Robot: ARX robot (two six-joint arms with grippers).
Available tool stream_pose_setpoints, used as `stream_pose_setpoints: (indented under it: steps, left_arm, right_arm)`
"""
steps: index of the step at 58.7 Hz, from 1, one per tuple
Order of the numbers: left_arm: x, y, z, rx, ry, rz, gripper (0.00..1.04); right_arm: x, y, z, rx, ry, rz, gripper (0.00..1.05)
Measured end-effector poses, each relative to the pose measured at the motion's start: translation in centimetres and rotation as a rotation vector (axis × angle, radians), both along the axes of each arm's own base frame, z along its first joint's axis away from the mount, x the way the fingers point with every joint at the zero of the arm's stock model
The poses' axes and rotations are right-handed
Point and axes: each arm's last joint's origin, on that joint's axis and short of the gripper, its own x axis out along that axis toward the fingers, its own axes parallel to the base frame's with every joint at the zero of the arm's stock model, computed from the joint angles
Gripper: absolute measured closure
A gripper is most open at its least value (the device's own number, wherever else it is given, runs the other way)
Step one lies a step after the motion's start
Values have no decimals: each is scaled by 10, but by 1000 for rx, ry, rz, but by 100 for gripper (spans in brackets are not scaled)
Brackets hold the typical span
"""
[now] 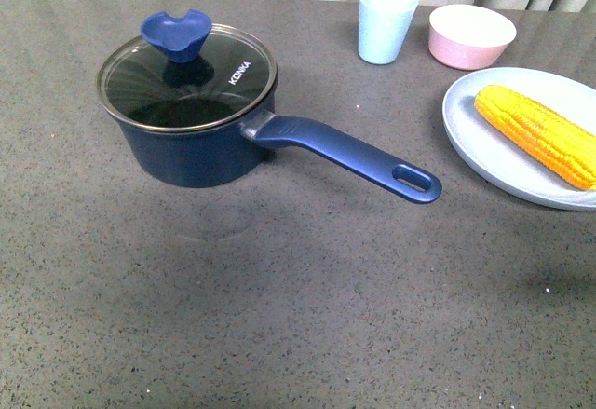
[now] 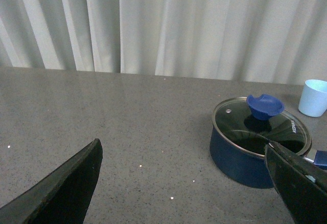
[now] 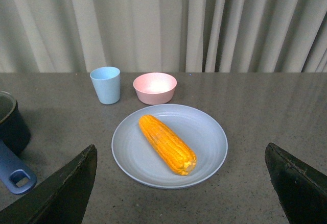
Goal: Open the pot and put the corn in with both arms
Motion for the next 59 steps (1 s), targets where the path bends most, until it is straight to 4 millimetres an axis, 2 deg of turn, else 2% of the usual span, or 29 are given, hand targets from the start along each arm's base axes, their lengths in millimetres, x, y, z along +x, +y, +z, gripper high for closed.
stream_pose_setpoints:
  steps: [43,47,49,52,59]
  left_arm:
    - [0,0,0,2,2,-3,9]
    - [1,-1,-1,5,154,-87,9]
    - [6,-2,1,2,252,-122,9]
    - [15,-3,3,2,306,-147,9]
    - [42,-5,10,20,314,-160,9]
  right_arm:
    - [0,0,0,0,0,0,9]
    - [0,0,0,0,0,0,9]
    - [0,0,0,0,0,0,9]
    - [0,0,0,0,0,0,9]
    - [0,0,0,0,0,0,9]
